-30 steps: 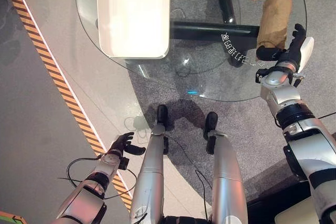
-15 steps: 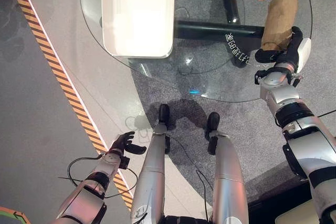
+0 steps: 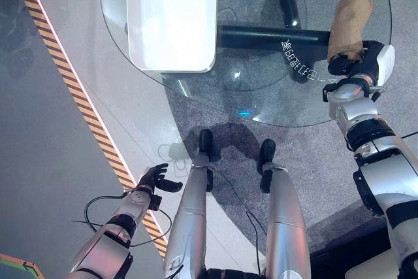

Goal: Wipe the table with a cloth and put it in the basket.

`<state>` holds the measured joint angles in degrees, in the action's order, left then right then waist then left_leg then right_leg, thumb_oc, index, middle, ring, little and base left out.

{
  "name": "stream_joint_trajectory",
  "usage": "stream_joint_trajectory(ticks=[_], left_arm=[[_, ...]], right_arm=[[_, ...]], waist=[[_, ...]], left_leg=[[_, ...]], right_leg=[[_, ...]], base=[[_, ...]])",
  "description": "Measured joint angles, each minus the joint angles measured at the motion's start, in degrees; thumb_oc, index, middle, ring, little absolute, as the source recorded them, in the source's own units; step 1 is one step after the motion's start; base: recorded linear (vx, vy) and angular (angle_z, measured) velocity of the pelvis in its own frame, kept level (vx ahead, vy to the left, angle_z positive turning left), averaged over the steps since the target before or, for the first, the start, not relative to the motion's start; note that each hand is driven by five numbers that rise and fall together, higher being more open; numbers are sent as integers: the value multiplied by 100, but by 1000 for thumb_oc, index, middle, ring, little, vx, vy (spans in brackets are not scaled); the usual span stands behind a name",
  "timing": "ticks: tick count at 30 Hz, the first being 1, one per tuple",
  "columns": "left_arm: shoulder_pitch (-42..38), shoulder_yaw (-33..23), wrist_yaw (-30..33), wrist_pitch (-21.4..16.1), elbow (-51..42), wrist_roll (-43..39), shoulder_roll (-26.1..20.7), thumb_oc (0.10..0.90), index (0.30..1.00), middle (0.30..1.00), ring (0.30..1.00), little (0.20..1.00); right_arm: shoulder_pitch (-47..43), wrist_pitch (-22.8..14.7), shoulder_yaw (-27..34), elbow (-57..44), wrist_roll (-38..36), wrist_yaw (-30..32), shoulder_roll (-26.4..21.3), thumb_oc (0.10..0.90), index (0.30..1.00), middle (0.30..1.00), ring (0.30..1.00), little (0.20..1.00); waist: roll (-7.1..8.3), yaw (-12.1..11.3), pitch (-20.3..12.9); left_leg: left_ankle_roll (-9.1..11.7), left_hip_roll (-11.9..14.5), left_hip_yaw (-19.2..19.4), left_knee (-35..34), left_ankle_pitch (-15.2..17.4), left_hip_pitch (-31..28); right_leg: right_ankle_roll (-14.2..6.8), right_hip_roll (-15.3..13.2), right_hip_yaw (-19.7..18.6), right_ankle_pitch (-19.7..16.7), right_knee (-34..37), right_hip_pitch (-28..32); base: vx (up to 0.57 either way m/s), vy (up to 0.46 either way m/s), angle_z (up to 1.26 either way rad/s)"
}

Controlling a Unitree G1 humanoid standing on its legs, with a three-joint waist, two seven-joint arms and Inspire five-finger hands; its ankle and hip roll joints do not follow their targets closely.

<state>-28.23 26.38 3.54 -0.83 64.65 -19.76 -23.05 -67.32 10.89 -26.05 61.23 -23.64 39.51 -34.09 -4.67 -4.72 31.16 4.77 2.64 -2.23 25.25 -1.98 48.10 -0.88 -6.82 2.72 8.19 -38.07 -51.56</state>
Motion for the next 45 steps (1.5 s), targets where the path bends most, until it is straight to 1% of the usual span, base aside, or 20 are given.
stream_joint_trajectory(ticks=[17, 26, 30, 31, 36, 38, 43, 45], left_arm=[[-1, 17, 1, 12, -40, -103, 0, 800, 900, 900, 900, 900], [-2, 11, 1, 56, -53, -104, 2, 800, 900, 900, 900, 900], [-3, 12, 9, 61, -76, -114, 4, 800, 900, 900, 900, 900], [-2, 11, 34, 65, -85, -139, 13, 800, 900, 900, 900, 900], [-2, 4, 72, 68, -131, -147, 24, 800, 900, 900, 900, 900], [0, -2, 71, 51, -125, -147, 24, 800, 900, 900, 900, 900], [-2, -2, 82, 37, -130, -147, 63, 800, 900, 900, 900, 900], [-2, -4, 94, 38, -133, -146, 144, 800, 900, 900, 900, 900]], right_arm=[[-2, -78, -3, 14, 55, -85, -3, 100, 300, 300, 300, 200], [-3, -59, -334, -241, 442, -107, -76, 100, 300, 300, 300, 200], [-3, 20, -501, -458, 678, -119, -101, 100, 300, 300, 300, 200], [-3, 107, -573, -596, 799, -119, -133, 100, 300, 300, 300, 200], [-3, 180, -797, -995, 1010, -236, -131, 100, 300, 300, 300, 200], [-3, 184, -919, -1162, 1041, -345, -68, 100, 300, 300, 300, 200], [-4, 230, -1062, -1287, 1257, -553, 264, 100, 300, 300, 300, 200], [-3, 249, -1126, -1307, 1369, -602, 315, 100, 300, 300, 300, 200]], waist=[[-1, 12, -1], [-4, 21, 1], [-18, 31, -2], [-24, 31, 1], [-40, 16, -1], [-46, 10, -2], [-58, -49, -6], [-83, -117, -6]], left_leg=[[0, 1, 1, -12, 0, 15], [6, 42, 3, -35, -4, 104], [6, 54, 6, -137, -45, 95], [8, 57, 5, -165, -60, 95], [37, 57, 0, -232, -103, 89], [40, 55, 3, -240, -108, 82], [41, 34, 8, -340, -164, -19], [31, 27, 9, -384, -185, -43]], right_leg=[[-7, 8, 2, -11, 28, -8], [2, 65, 4, -74, 113, -88], [0, 81, 8, -107, 176, -98], [-1, 84, 12, -115, 192, -105], [0, 81, 21, -116, 211, -116], [0, 78, 19, -116, 213, -114], [1, 50, 18, -116, 211, -62], [4, 40, 17, -117, 211, -57]], base=[[0, 0, 0], [-3, 3, -2], [-2, 3, -2], [0, 0, 0], [0, 0, 0], [0, 0, 0], [-2, 5, 2], [-3, 8, 2]])
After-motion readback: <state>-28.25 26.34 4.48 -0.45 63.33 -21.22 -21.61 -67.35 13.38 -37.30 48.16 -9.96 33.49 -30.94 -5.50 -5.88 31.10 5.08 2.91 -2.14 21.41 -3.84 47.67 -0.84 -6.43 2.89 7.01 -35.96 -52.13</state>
